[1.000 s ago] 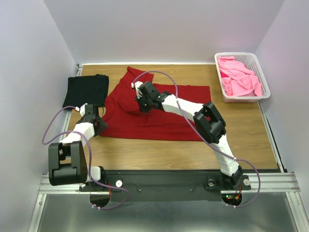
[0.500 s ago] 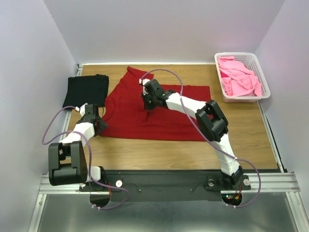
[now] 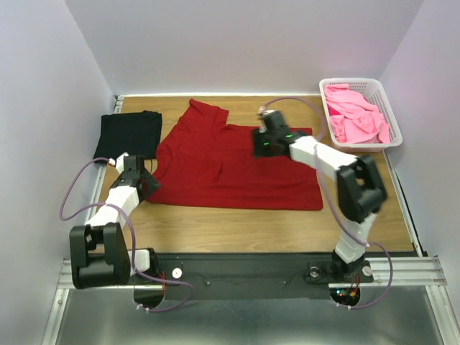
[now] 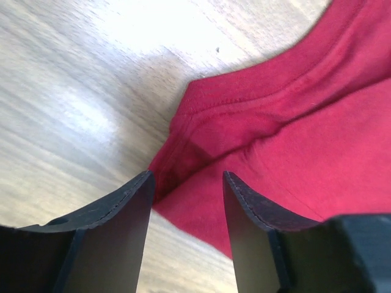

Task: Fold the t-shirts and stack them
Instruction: Fold the tshirt

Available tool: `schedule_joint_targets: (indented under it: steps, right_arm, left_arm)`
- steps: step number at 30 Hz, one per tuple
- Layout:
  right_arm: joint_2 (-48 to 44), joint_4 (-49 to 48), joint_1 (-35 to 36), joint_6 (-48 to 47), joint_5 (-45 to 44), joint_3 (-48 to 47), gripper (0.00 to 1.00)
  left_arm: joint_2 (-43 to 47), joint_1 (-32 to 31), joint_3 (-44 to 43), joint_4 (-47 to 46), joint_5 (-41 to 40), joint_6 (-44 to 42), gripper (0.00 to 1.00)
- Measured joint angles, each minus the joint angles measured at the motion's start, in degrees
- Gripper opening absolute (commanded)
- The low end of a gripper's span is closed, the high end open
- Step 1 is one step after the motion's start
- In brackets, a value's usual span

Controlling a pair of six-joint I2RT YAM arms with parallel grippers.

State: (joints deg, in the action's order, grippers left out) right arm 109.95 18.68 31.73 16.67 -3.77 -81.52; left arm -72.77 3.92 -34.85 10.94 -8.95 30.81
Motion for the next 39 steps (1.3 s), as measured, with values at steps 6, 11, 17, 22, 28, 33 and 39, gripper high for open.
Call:
schedule_joint_targets:
  steps: [6, 11, 17, 22, 28, 33, 39]
  right_arm:
    - [-18.4, 1.8, -14.4, 4.2, 1.6, 16.1, 0.54]
    - [-26.4, 4.3, -18.0, 8.7, 5.4, 27.0, 0.47]
    - [-31.0, 8.7, -21.4, 12.5, 9.2, 36.0, 0.46]
    - [-33.6, 9.3, -28.7, 14.1, 11.8, 41.6, 0.46]
    - [-32.9, 8.9, -34.7, 15.8, 13.5, 43.9, 0.47]
    - [-33.9, 9.0, -38.0, 18.1, 13.2, 44.7, 0.47]
    - [-34.9, 11.6, -41.2, 15.6, 10.0, 43.4, 0.47]
  left_arm:
    - [7.0, 0.0, -2.4, 3.0, 0.9, 0.2, 0.63]
    - [5.9, -1.2, -4.8, 2.0, 2.7, 0.8, 0.59]
    - [-1.7, -2.6, -4.8, 0.4, 4.6, 1.9, 0.54]
    - [-4.0, -1.7, -2.3, -1.8, 4.4, 2.8, 0.54]
    - [-5.0, 1.0, -0.9, -4.3, 5.5, 3.5, 0.54]
    - [-3.0, 3.7, 1.2, -5.3, 7.9, 4.2, 0.55]
    - [3.7, 4.3, 2.3, -0.9, 8.2, 3.8, 0.59]
